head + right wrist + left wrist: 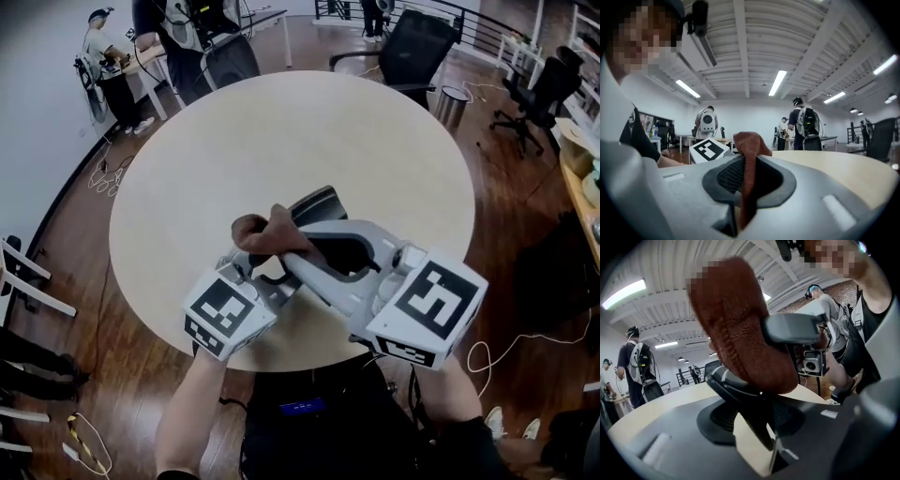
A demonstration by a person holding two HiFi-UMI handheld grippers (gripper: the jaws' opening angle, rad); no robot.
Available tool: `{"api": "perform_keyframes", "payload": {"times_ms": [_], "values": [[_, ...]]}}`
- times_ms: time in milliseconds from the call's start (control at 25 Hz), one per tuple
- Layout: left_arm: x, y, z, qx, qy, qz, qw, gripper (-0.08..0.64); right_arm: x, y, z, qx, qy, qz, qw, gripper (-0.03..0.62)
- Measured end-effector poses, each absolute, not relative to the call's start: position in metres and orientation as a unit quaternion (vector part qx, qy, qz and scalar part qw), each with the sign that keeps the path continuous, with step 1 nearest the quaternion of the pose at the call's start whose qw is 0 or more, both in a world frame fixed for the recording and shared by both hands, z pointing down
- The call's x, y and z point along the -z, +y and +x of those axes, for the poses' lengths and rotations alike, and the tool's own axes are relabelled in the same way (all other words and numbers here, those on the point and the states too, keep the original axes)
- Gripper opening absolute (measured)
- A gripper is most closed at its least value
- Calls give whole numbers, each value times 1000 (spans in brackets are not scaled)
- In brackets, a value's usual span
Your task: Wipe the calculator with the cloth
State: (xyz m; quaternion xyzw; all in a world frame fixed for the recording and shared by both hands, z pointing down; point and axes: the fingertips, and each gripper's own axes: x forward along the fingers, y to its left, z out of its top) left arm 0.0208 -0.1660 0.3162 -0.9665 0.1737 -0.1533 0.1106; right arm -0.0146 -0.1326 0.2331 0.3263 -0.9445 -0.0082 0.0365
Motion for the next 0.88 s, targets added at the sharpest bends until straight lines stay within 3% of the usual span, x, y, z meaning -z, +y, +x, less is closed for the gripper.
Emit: {"api": "perform_keyframes", "payload": {"times_ms": [120, 560, 720, 880], "values": [[-318, -163, 26, 151, 172, -967, 113, 155, -246, -142, -19, 37, -929, 355, 97, 51], [-319, -165, 26, 129, 174, -971, 97, 155, -264, -193, 110, -4, -845, 530, 68, 51], [-316, -166, 16, 128, 177, -972, 91, 155, -237, -166, 48, 26, -884, 465, 39, 51], [-317, -164, 14, 122, 179, -973, 85, 155, -235, -132, -30, 81, -921, 373, 81, 51]]}}
